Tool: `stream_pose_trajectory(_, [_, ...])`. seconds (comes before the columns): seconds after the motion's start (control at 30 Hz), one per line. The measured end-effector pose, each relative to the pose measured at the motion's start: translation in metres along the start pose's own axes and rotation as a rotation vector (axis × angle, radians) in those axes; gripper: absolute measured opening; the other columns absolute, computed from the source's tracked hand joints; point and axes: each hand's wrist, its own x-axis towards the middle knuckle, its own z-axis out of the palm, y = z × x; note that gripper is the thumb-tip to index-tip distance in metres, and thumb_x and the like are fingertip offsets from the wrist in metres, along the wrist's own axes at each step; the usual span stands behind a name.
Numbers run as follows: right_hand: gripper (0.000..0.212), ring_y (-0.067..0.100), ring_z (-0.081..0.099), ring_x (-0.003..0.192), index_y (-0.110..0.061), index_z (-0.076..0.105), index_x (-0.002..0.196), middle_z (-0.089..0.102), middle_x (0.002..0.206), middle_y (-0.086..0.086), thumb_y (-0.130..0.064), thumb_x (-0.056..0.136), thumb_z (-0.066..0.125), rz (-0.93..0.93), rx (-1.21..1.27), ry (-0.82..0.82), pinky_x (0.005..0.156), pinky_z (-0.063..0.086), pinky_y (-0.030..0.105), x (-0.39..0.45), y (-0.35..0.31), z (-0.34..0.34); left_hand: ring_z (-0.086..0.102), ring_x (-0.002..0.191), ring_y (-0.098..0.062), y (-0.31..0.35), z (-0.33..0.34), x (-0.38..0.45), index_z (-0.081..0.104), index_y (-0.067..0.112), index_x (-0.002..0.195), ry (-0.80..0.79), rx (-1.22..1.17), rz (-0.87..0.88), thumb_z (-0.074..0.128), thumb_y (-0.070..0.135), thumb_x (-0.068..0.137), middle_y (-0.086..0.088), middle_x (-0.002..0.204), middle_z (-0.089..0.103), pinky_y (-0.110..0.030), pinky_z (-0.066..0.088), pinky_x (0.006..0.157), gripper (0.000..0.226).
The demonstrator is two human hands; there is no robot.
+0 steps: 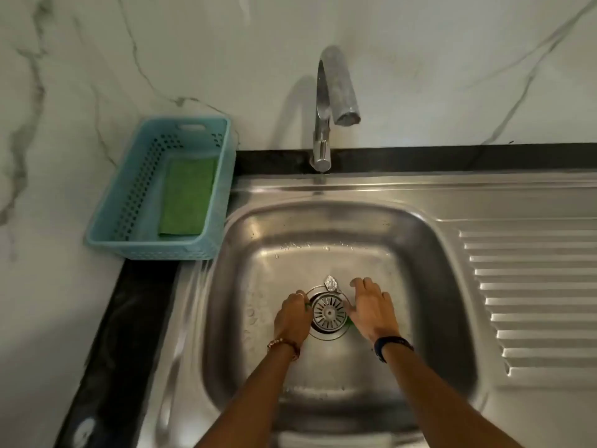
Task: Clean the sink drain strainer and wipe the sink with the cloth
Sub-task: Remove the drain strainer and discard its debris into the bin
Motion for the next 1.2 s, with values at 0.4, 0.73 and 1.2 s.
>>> stream_pose_trajectory(0.4, [0.024, 0.026, 0.056, 0.104, -0.010, 0.062, 0.105, 0.060, 0.110, 0.007, -0.026, 0.090, 0.052, 0.139, 0.069, -0.075, 0.090, 0.039, 0.036, 0.018, 0.000, 0.033, 0.058, 0.099, -0.028, -0.004, 0.045, 0.009, 0.055, 0.004, 0.117, -0.028, -0.338, -0.128, 0.045, 0.004, 0.088, -0.017, 0.111, 0.062, -0.023, 0.041, 0.073, 0.031])
stream_pose_trajectory(0.73, [0.007, 0.003, 0.058, 0.075, -0.019, 0.059, 0.086, 0.060, 0.089, -0.006, -0.012, 0.086, 0.062, -0.009, 0.689, 0.244, 0.066, 0.047, 0.011, -0.031, -0.016, -0.032, 0.059, 0.063, -0.018, 0.022, -0.011, -0.021, 0.054, -0.007, 0.110, -0.017, -1.152, -0.404, 0.038, 0.028, 0.098, -0.019, 0.086, 0.063, -0.022, 0.051, 0.057, 0.041])
stream_pose_trajectory(1.2, [0.022, 0.017, 0.067, 0.097, -0.013, 0.069, 0.104, 0.071, 0.106, 0.007, -0.013, 0.082, 0.067, 0.223, 1.303, 0.426, 0.086, 0.054, 0.028, -0.066, 0.035, -0.130, 0.060, 0.082, -0.014, 0.135, -0.034, -0.040, 0.063, 0.004, 0.108, -0.214, -1.098, -0.027, 0.061, 0.005, 0.084, -0.004, 0.090, 0.065, -0.024, 0.052, 0.072, 0.024])
